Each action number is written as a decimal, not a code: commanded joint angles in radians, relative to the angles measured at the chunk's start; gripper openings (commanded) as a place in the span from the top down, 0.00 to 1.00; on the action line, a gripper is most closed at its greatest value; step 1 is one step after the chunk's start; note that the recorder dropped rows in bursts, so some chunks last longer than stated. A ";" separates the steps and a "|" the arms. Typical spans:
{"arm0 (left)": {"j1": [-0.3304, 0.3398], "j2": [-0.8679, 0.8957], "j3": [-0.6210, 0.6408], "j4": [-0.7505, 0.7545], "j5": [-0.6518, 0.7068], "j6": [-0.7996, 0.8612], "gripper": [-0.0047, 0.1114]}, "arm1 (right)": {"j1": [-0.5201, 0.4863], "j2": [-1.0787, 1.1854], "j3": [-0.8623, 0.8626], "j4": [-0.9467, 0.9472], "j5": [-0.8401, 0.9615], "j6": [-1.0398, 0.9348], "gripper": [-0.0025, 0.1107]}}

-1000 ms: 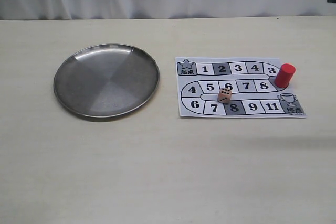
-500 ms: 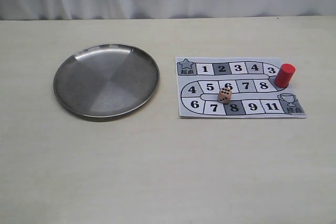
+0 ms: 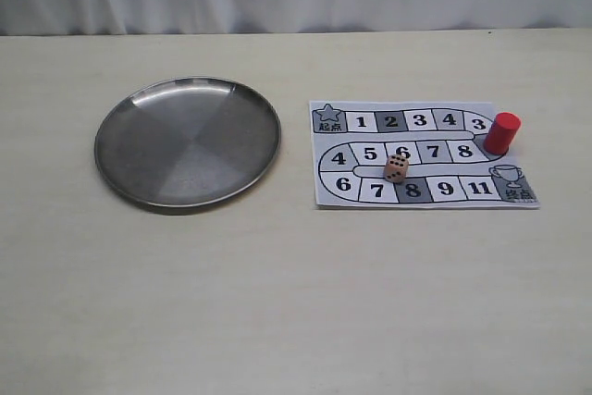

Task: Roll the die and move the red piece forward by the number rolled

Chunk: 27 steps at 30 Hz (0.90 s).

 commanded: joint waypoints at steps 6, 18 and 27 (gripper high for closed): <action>-0.002 -0.001 0.002 0.000 -0.009 -0.001 0.96 | 0.012 -0.037 0.004 -0.012 0.025 0.004 0.94; -0.002 -0.001 0.002 0.000 -0.009 -0.001 0.96 | -0.086 -0.402 0.004 -0.012 0.297 -0.012 0.94; -0.002 -0.001 0.002 0.000 -0.009 -0.001 0.96 | -0.086 -0.427 0.004 -0.012 0.464 -0.027 0.94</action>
